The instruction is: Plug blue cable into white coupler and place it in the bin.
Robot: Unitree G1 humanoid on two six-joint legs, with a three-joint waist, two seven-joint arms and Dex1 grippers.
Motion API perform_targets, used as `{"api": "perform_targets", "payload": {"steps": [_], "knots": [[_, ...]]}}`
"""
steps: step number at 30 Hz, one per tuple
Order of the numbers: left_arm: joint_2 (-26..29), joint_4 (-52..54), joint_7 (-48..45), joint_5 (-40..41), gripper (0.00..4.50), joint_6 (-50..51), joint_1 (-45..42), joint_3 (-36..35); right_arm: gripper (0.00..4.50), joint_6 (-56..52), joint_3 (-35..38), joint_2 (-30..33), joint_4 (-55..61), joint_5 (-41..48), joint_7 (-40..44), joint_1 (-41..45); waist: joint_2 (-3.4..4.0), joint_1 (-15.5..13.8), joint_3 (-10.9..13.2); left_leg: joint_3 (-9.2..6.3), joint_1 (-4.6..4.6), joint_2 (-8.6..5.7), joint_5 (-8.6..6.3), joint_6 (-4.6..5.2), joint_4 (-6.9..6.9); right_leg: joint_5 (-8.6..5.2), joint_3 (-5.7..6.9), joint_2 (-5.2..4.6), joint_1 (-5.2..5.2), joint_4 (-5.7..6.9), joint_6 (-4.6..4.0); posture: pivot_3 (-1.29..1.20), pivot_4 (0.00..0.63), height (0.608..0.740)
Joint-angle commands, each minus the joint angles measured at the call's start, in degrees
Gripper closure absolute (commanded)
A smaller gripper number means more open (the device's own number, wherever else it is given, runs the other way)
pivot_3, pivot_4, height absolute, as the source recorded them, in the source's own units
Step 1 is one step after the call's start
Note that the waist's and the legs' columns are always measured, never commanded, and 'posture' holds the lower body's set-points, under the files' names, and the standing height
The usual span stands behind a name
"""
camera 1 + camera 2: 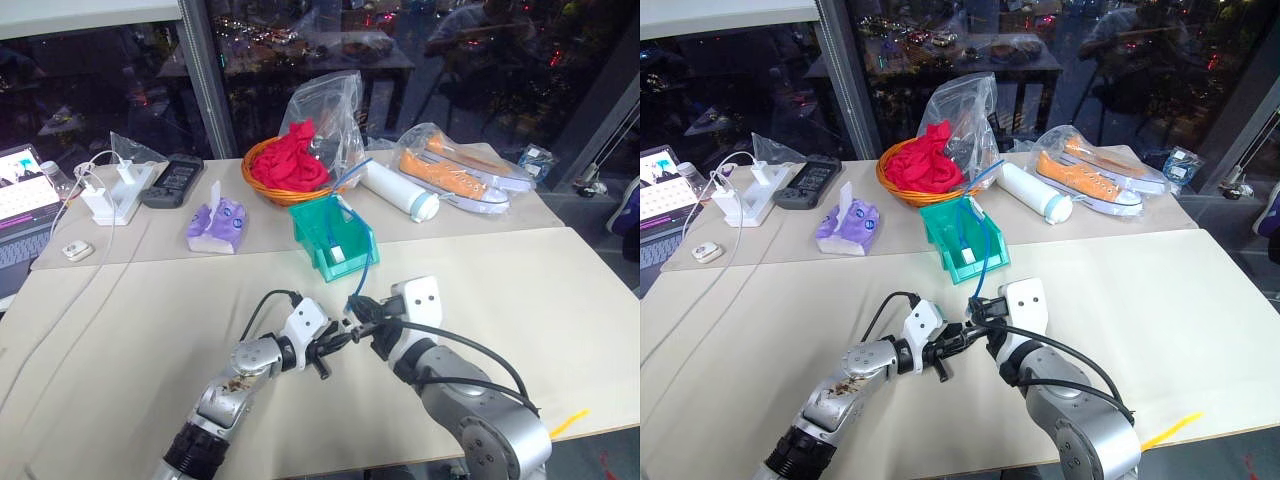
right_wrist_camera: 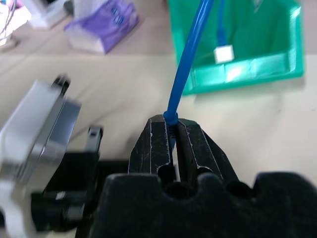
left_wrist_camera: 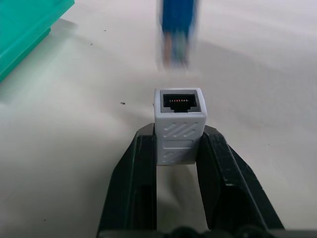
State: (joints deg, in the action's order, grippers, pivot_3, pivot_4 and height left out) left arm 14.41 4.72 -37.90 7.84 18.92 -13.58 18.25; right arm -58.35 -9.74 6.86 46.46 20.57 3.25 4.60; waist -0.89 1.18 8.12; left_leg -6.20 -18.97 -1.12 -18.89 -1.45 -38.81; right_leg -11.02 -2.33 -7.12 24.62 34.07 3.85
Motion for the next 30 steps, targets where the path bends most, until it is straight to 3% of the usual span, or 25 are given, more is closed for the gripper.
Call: {"api": "perform_targets", "payload": {"steps": [1,16,20,30], "knots": [[-0.26,1.51,-0.13,-0.20,3.86,-1.23,-0.62,0.16,4.50,2.79,-1.30,0.42,0.37,-0.94,0.32,-0.13,0.00,0.00,0.00,0.00,0.00,0.00,0.00,0.00,0.00,0.00,0.00,0.00,0.00,0.00,0.00,0.00,0.150,0.732],[0.21,2.29,-0.33,-0.16,3.86,-1.08,-0.39,0.56,4.50,4.66,-2.67,1.68,-1.28,-3.82,0.24,-1.62,0.00,-0.12,0.00,0.00,0.00,0.00,0.00,0.00,0.00,0.00,0.00,0.00,0.00,0.00,0.00,0.00,0.150,0.732],[1.19,0.71,-0.38,-2.56,3.86,-3.74,-0.08,2.02,4.50,4.74,-2.97,1.99,-1.23,-4.34,0.52,-1.69,0.00,-0.12,0.00,0.00,0.00,0.00,0.00,0.00,0.00,0.00,0.00,0.00,0.00,0.00,0.00,0.00,0.150,0.732],[-2.24,-7.87,0.89,-4.62,3.86,-14.74,2.34,3.08,4.50,8.94,-1.08,0.55,0.92,-3.97,0.64,-2.80,0.00,-0.54,0.00,0.00,0.12,0.00,0.00,0.00,-0.03,0.00,0.01,0.00,-0.22,-0.02,0.00,0.00,0.150,0.732]]}}
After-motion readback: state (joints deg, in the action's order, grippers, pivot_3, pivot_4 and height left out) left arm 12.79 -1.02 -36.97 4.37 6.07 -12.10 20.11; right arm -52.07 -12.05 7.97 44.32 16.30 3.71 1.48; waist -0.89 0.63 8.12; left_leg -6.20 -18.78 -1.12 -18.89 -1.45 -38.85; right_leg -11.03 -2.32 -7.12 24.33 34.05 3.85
